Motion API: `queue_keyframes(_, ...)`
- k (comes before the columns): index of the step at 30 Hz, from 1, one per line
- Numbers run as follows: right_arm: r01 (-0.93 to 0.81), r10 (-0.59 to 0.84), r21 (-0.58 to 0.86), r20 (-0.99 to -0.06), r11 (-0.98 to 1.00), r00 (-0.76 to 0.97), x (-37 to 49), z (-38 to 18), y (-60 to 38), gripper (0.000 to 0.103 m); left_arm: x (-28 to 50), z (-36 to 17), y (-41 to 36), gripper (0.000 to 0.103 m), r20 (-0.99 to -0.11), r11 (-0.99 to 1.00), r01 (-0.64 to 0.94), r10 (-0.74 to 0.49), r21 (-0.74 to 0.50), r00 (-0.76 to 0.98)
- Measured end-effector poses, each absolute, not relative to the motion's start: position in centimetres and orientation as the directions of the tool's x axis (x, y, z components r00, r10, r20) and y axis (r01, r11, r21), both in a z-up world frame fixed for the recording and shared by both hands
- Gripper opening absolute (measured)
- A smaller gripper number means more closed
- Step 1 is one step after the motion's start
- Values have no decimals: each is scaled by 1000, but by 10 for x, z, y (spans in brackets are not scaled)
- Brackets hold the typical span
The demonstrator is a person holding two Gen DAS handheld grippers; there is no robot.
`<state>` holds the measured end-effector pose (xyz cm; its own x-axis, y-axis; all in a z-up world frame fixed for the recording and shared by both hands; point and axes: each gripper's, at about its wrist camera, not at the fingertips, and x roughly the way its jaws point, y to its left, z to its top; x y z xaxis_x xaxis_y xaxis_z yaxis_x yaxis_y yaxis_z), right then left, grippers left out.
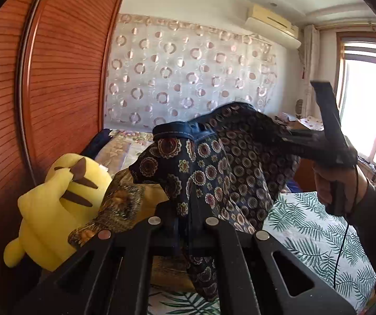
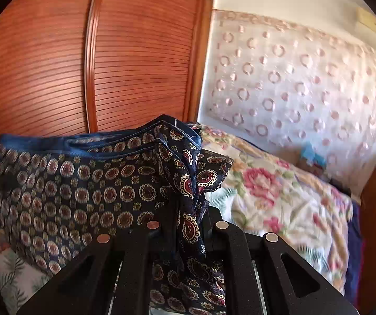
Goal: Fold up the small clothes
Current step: 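Lift the folded shirt with both grippers and carry it toward the yellow plush toy, then lower the folded shirt onto the bed beside the plush toy and open both grippers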
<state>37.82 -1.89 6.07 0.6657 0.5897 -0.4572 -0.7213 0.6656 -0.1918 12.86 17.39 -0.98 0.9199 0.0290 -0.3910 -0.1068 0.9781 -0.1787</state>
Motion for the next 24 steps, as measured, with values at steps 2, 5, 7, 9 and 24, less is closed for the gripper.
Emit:
queue_keyframes(2,-728,588,-229,-458,646,666,387,58,2,11,128,-17,182,5,-398,974,-129,46,-186,916)
queue_keyframes(5,-740,590,-268,-464,617,661,395,53,35,11,127,-30,193,5,-419,965,-144,39,-220,907)
queue_keyframes(7,-750,598,-277,-467,600,651,400,50,46,11,129,-37,197,5,-429,960,-152,38,-234,902)
queue_keyframes(9,-757,600,-290,-473,585,645,407,46,60,11,129,-43,200,5,-444,958,-161,39,-239,895)
queue_keyframes(24,-742,575,-257,-494,620,652,454,39,76,66,114,-41,205,80,-434,960,-150,34,-236,900)
